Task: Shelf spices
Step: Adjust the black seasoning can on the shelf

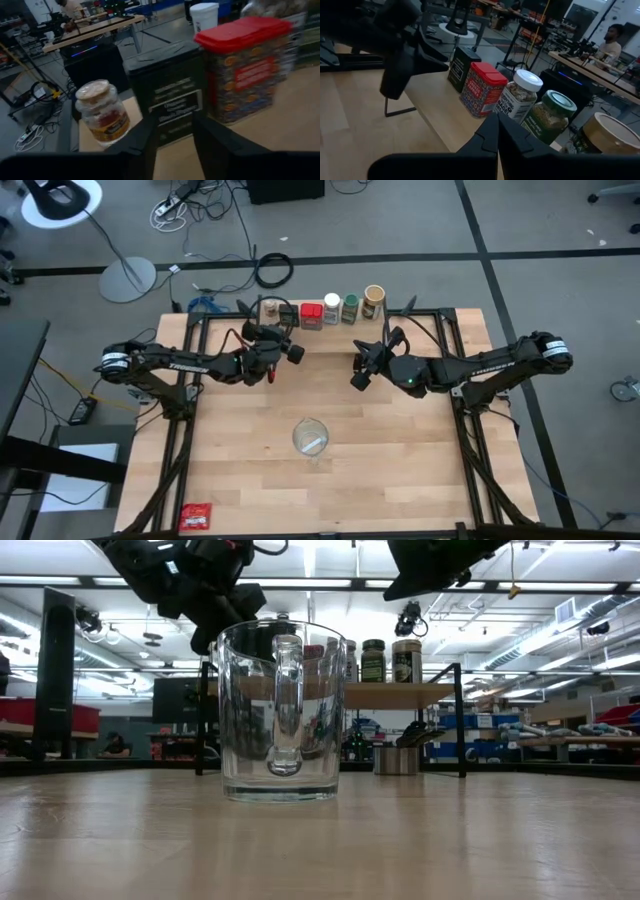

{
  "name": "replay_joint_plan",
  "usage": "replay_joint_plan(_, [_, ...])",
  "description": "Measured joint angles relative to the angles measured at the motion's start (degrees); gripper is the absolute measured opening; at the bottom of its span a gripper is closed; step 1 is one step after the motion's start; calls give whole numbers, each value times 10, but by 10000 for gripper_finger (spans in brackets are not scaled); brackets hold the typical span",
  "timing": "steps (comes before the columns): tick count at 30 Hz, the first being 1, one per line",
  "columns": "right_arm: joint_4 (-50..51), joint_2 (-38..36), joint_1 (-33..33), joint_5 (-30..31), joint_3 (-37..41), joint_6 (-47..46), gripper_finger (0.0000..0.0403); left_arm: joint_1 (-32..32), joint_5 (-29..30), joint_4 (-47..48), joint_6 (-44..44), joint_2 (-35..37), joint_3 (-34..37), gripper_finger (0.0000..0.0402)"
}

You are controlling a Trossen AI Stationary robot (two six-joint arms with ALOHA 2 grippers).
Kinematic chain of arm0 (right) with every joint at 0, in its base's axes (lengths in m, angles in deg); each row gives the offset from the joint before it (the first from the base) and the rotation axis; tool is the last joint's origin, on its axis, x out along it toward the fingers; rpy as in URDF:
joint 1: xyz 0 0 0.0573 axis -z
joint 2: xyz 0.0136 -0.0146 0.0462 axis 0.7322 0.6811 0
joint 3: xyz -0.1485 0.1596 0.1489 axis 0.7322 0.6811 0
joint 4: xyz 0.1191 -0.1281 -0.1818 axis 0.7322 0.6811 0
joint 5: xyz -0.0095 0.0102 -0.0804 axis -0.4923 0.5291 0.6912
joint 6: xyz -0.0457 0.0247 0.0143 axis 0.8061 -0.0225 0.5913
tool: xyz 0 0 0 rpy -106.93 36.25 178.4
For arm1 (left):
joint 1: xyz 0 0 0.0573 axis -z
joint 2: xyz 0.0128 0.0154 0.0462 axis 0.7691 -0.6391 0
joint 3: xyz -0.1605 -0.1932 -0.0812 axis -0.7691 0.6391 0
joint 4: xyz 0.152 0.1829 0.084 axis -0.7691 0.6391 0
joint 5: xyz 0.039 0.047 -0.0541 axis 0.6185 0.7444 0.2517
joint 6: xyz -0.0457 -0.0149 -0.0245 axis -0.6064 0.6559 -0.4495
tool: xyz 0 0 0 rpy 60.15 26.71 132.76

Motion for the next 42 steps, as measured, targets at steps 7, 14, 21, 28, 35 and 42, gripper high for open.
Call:
replay_joint_plan(7, [0, 0, 0, 0, 0, 0, 0, 6, -2, -2, 16, 0, 0, 35])
replay_joint_plan(14, [0, 0, 0, 0, 0, 0, 0, -14, -40, -2, 28, 0, 0, 4])
replay_joint_plan(21, [-1, 0, 0, -10, 0, 0, 0, -29, -59, -2, 30, -2, 0, 1])
replay_joint_plan(28, [-1, 0, 0, -11, 0, 0, 0, -52, -79, -1, 30, -4, 0, 1])
replay_joint_plan(35, [-1, 0, 0, -11, 0, 0, 0, -67, -104, -4, 30, -14, 0, 0])
replay_joint_plan(42, [-1, 0, 0, -11, -1, 0, 0, -71, -121, -23, 31, -30, 0, 0])
